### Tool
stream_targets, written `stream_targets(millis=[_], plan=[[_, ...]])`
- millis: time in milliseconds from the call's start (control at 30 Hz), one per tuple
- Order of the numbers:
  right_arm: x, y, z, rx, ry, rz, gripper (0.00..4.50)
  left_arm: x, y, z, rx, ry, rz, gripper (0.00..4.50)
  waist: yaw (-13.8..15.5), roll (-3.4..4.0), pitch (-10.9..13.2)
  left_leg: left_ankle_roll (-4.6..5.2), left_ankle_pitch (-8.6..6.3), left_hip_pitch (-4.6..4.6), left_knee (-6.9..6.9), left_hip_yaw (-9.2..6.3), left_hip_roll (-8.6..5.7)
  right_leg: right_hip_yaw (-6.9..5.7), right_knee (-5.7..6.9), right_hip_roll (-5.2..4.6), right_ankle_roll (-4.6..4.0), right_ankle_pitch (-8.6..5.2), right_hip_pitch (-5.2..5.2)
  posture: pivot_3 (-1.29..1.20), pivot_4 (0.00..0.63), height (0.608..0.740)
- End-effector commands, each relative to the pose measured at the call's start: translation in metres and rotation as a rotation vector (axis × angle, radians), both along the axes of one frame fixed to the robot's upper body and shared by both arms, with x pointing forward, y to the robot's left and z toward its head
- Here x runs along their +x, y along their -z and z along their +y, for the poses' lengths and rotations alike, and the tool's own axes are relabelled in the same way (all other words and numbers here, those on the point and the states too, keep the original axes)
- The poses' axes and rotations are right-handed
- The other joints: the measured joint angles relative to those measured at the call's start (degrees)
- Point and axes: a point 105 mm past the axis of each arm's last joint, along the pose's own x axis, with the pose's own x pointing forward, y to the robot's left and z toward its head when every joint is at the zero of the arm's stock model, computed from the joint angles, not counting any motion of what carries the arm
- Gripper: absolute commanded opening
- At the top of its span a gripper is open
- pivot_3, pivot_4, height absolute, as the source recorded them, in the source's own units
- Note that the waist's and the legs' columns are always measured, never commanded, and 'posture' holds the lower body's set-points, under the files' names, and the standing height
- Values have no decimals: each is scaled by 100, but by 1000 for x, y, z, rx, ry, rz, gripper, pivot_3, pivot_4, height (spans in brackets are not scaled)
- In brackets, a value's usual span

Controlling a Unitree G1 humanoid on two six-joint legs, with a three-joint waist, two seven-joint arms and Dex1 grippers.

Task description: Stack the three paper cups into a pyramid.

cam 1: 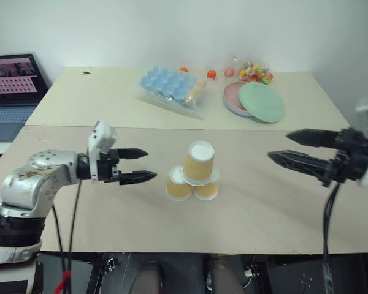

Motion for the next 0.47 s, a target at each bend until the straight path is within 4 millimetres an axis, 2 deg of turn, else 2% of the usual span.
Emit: stream_targets(millis=[33, 167, 233, 467], plan=[[-4, 15, -12, -58, 60, -71, 4458, -6, 0, -2, 6, -35, -85, 4500, 9, 1, 1, -3, 1, 0, 2, 1, -1, 3, 1, -1, 30, -18, 0, 0, 150, 736], [-3, 37, -20, -20, 88, -65, 4458, -21, 21, 2, 13, -49, -52, 4500, -31, -1, 0, -18, 11, 8, 8, 10, 6, 16, 10, 6, 27, -15, -3, 0, 150, 736], [1, 49, -24, -38, 123, -51, 4458, -21, 27, 2, 10, -85, -67, 4500, -23, 0, 0, -18, 11, 20, 7, 14, 7, 25, 18, 9, 26, -15, -1, 0, 150, 736], [7, 72, -20, -96, 137, -36, 4458, -15, 30, -2, -27, -172, -140, 4500, 17, -1, 0, -31, 19, 23, 8, 10, 3, 25, 24, 11, 20, -11, 1, 0, 150, 736]])
